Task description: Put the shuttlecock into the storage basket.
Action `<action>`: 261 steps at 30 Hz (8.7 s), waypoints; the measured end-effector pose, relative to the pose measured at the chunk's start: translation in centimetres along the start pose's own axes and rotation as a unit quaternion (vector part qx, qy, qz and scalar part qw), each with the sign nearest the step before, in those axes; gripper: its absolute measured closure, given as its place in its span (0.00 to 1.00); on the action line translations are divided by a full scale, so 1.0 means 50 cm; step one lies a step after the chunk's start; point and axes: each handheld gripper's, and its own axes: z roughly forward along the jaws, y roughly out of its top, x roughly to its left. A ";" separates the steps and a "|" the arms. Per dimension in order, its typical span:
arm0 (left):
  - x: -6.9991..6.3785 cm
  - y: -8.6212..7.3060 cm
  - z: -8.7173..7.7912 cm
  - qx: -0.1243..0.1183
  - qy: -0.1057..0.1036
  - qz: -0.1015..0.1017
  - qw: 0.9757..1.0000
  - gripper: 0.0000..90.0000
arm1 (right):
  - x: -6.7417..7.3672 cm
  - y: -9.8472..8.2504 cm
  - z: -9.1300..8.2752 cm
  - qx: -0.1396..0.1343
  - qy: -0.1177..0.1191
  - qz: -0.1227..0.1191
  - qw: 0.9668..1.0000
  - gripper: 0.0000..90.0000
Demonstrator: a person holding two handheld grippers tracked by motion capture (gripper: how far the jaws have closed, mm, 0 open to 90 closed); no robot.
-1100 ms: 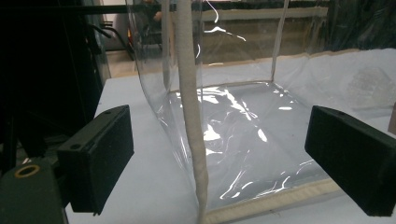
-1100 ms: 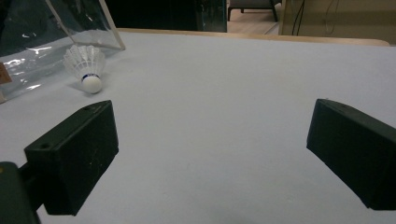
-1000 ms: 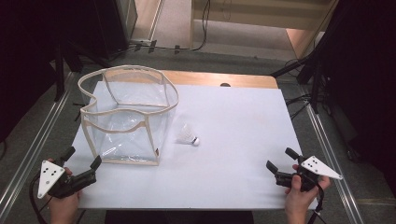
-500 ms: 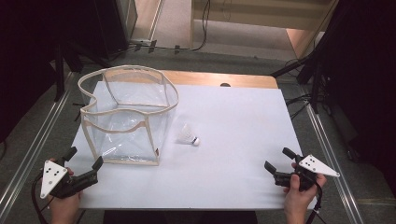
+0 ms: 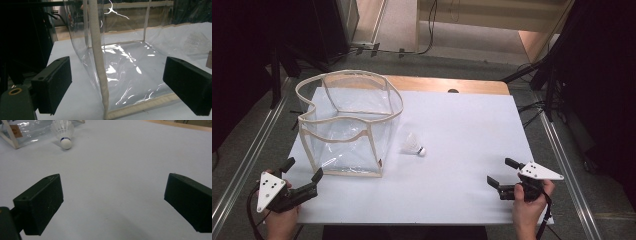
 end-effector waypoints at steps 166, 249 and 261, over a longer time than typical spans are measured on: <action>0.004 0.000 0.002 -0.004 -0.016 -0.006 1.000 0.10 | 0.121 0.341 0.377 0.291 0.129 -0.114 0.941 0.70; 0.004 0.000 0.004 -0.003 -0.020 -0.004 1.000 0.10 | 0.121 0.591 0.281 0.225 0.131 -0.149 0.954 0.70; 0.003 0.000 0.004 -0.003 -0.020 -0.003 1.000 0.10 | 0.145 0.608 0.296 0.221 0.140 -0.159 0.952 0.70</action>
